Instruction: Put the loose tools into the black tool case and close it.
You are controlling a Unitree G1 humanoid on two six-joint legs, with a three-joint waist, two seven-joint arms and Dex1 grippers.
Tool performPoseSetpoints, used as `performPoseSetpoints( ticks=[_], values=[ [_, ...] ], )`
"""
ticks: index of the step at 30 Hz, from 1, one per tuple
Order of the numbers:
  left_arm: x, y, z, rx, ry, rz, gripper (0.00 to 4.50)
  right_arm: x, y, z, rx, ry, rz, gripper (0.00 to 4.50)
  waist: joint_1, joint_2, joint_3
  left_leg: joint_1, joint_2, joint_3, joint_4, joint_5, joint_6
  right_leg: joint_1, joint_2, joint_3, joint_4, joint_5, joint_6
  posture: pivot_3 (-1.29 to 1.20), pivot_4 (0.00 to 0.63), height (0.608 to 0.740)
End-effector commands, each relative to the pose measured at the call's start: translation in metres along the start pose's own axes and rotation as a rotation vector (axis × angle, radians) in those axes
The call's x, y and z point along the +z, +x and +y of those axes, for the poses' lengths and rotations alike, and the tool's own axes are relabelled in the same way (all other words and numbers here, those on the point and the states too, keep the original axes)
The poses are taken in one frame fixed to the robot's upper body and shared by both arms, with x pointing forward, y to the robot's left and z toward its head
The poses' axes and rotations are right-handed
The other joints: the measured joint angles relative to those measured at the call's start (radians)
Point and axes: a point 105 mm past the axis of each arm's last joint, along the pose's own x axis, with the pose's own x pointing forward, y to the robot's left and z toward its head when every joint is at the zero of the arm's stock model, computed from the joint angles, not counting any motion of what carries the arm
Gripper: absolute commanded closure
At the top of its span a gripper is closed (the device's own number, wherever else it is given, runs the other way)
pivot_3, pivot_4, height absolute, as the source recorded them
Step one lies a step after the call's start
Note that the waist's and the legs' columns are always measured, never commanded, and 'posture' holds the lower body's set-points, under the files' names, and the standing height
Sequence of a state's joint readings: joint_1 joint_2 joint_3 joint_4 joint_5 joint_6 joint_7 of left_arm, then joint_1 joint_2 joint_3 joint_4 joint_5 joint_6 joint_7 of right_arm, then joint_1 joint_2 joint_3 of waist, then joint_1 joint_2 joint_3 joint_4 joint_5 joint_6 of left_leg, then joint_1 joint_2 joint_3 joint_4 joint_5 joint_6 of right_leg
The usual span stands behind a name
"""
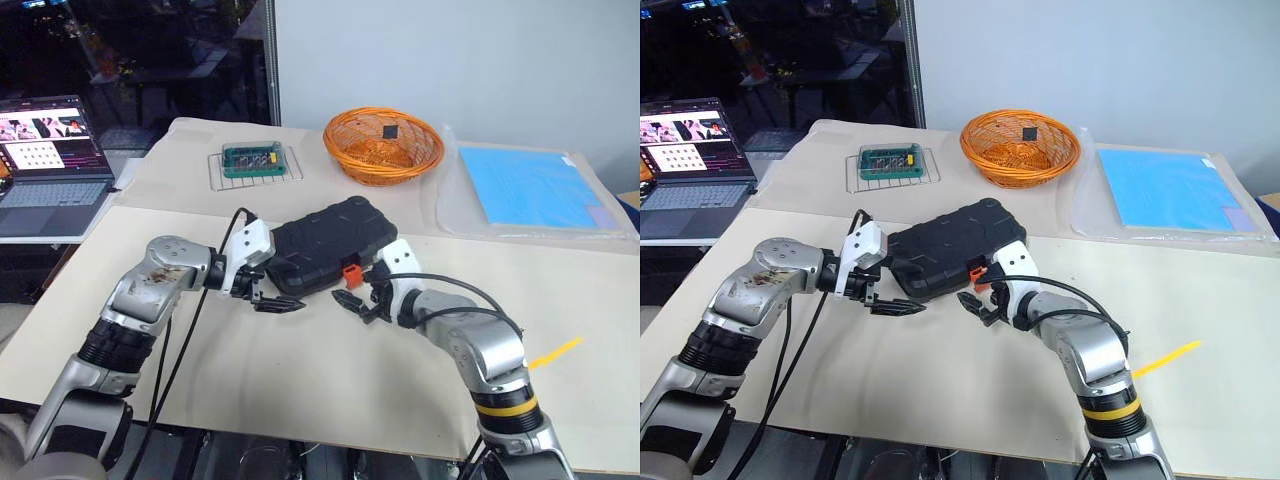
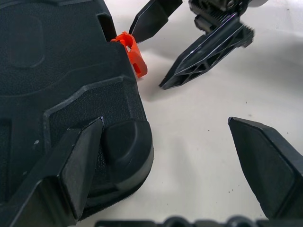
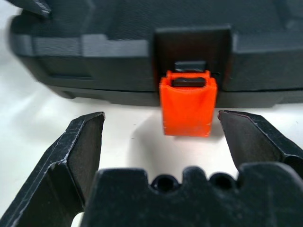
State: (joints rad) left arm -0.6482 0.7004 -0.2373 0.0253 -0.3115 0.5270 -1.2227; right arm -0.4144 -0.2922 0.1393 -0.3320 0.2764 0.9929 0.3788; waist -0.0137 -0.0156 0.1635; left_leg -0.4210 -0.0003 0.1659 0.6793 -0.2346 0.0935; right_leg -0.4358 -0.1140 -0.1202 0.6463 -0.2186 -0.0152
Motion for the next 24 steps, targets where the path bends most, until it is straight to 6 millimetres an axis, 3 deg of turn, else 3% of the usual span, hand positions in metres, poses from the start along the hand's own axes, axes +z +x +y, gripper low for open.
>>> performPoseSetpoints(
  ticks=[1, 3, 6, 13, 24],
  values=[
    [-0.015, -0.001, -0.001, 0.003, -0.03, 0.051, 0.0, 0.01, -0.001, -0.003, -0.034, -0.022, -0.059, 0.07, -0.001, 0.0, 0.0, 0.0, 0.0, 0.0, 0.0, 0.0, 0.0, 0.0, 0.0, 0.0, 0.0, 0.0, 0.0, 0.0, 0.15, 0.74],
    [-0.015, -0.001, -0.001, 0.003, -0.031, 0.052, 0.0, 0.01, 0.0, -0.004, -0.039, -0.025, -0.061, 0.07, -0.001, 0.0, 0.0, 0.0, 0.0, 0.0, 0.0, 0.0, 0.0, 0.0, 0.0, 0.0, 0.0, -0.001, 0.002, 0.0, 0.15, 0.74],
    [-0.017, -0.002, -0.001, 0.007, -0.031, 0.056, 0.0, 0.009, 0.002, -0.004, -0.039, -0.028, -0.061, 0.72, -0.001, 0.0, 0.0, 0.0, 0.0, 0.0, 0.0, 0.0, 0.0, 0.0, 0.0, 0.0, 0.0, -0.003, 0.006, 0.0, 0.15, 0.74],
    [-0.022, -0.003, -0.002, 0.011, -0.035, 0.064, 0.0, 0.008, 0.0, -0.003, -0.04, -0.09, -0.047, 3.27, -0.002, 0.0, 0.0, 0.0, 0.0, 0.0, 0.0, 0.0, 0.0, 0.0, 0.0, 0.0, 0.0, -0.003, 0.005, 0.0, 0.15, 0.74],
    [-0.027, -0.001, -0.004, 0.008, -0.044, 0.076, 0.0, 0.035, -0.001, 0.003, -0.027, -0.16, -0.135, 3.36, -0.001, 0.0, 0.0, 0.0, 0.0, 0.0, 0.0, 0.0, 0.0, 0.0, 0.0, 0.0, 0.0, -0.003, 0.005, 0.0, 0.15, 0.74]
  ],
)
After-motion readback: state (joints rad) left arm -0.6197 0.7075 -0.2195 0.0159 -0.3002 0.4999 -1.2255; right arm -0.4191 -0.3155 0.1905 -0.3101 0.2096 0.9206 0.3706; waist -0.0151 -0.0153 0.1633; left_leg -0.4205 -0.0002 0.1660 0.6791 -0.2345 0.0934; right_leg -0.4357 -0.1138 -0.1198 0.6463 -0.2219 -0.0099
